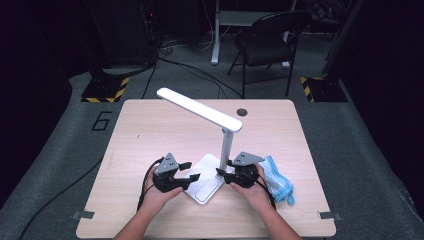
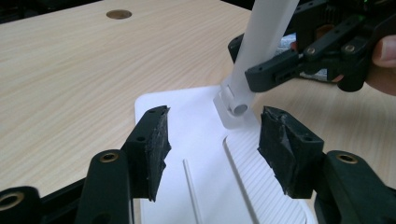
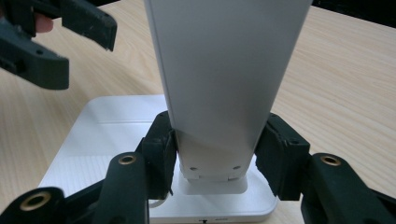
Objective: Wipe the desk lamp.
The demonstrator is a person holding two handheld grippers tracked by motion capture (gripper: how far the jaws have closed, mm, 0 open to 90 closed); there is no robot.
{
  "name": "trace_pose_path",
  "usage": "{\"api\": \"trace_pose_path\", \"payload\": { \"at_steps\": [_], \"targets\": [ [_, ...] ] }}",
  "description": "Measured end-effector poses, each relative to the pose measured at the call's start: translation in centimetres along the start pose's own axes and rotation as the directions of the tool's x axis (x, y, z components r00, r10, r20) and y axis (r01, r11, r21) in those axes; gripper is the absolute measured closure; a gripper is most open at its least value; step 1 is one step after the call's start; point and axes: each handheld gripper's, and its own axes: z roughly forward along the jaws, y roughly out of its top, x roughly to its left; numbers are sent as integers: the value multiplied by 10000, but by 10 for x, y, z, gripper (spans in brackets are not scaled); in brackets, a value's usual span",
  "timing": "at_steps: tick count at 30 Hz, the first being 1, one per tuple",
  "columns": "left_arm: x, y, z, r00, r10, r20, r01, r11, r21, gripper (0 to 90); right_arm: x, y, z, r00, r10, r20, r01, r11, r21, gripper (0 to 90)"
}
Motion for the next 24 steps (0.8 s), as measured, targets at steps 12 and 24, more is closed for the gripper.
{"api": "trace_pose_path", "payload": {
  "at_steps": [12,24],
  "targets": [
    [-2,-14,21,9998,-129,148,118,9975,700,408,-5,-1,-17,9995,87,314,-78,9996,-272,502],
    [-10,-19,38,9992,120,370,-163,9927,1191,385,-1,-9,-53,9960,-137,880,192,9979,-613,501]
  ]
}}
